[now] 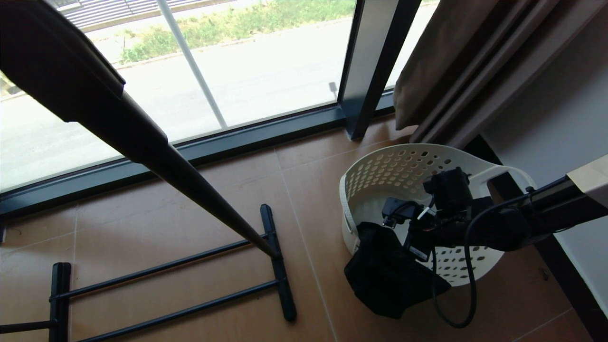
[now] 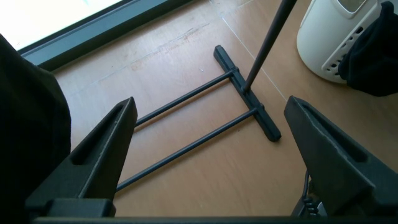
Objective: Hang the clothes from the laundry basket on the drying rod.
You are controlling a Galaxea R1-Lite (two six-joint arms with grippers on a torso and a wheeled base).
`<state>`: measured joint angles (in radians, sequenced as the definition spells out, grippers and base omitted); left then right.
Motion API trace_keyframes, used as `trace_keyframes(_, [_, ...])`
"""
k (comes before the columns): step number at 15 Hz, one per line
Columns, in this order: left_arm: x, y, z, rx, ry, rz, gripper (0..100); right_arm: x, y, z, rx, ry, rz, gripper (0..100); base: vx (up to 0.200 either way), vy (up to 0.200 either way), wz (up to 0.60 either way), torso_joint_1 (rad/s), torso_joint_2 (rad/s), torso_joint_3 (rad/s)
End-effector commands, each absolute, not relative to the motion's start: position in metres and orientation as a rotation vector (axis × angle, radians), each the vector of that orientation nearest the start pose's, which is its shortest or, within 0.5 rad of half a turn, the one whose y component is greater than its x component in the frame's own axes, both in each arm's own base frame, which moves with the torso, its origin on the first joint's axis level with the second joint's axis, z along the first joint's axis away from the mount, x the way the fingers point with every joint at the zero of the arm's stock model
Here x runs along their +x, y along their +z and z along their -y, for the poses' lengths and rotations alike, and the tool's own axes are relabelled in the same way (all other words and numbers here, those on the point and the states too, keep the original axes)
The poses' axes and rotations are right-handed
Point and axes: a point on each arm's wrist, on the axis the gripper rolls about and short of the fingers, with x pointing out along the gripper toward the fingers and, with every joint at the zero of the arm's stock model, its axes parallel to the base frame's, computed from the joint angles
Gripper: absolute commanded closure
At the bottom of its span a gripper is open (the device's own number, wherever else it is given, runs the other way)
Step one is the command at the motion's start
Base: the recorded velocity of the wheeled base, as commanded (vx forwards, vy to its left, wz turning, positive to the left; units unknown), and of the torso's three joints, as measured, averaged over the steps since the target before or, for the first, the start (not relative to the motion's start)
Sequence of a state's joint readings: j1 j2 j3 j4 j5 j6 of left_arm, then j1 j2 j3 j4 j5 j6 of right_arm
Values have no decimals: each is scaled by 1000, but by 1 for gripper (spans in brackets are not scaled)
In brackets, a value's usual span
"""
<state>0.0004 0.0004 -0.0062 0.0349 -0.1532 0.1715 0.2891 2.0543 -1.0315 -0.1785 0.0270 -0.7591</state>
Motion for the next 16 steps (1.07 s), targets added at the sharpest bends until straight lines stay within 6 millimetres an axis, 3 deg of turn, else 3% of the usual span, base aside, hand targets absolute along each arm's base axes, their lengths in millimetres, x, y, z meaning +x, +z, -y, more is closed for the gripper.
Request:
trace_keyframes(1, [-23,74,3,169,-154,-17,0,352,74,-107,-818,613,-697,0,0,0,0,0,0,0])
trace_keyframes(14, [-23,74,3,168,-156,-17,0,368,59,-113,-782,606,-718,0,0,0,0,0,0,0])
trace_keyframes(15, [-23,74,3,168,-154,-18,0,368,59,-114,-775,606,-719,100,0,0,0,0,0,0])
trace_keyframes(16, [-23,74,3,168,-154,-18,0,368,59,-115,-769,605,-720,100,0,0,0,0,0,0])
